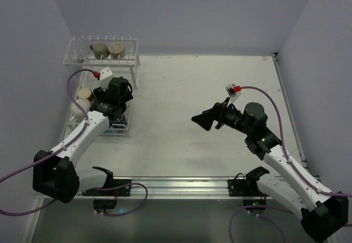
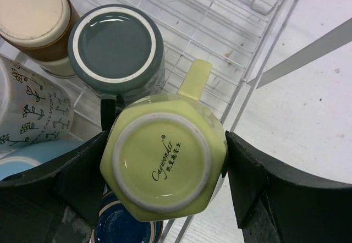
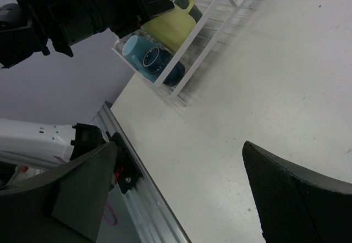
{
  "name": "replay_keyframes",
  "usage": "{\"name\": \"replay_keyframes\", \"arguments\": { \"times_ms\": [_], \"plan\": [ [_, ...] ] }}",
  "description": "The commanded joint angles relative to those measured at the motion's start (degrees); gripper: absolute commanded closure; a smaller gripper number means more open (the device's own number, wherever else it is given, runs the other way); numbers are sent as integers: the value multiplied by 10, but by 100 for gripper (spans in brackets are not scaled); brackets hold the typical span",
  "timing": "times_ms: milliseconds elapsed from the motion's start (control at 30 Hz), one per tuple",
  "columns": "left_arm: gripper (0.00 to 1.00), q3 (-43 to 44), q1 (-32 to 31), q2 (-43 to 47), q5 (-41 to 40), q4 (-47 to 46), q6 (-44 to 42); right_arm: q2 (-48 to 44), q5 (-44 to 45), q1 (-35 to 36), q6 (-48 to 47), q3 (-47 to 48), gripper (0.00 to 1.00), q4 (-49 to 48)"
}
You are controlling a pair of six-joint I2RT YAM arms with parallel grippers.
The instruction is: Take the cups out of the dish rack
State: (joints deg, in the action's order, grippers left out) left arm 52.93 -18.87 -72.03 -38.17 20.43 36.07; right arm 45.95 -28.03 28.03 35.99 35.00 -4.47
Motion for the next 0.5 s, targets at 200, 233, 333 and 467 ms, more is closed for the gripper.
{"name": "replay_keyframes", "arguments": {
  "times_ms": [200,233,333,467],
  "plan": [
    [71,47,1,121,63,-62,-30,50,27,33,90,-23,1,-148],
    [71,47,1,132,97,-62,-28,57,30,40,119,-34,1,-193],
    [71,37,1,173,199,-77,2,76,50,58,165,-56,9,-294],
    [71,-15,0,210,363,-146,72,119,76,98,172,-49,23,-378]
  ]
}}
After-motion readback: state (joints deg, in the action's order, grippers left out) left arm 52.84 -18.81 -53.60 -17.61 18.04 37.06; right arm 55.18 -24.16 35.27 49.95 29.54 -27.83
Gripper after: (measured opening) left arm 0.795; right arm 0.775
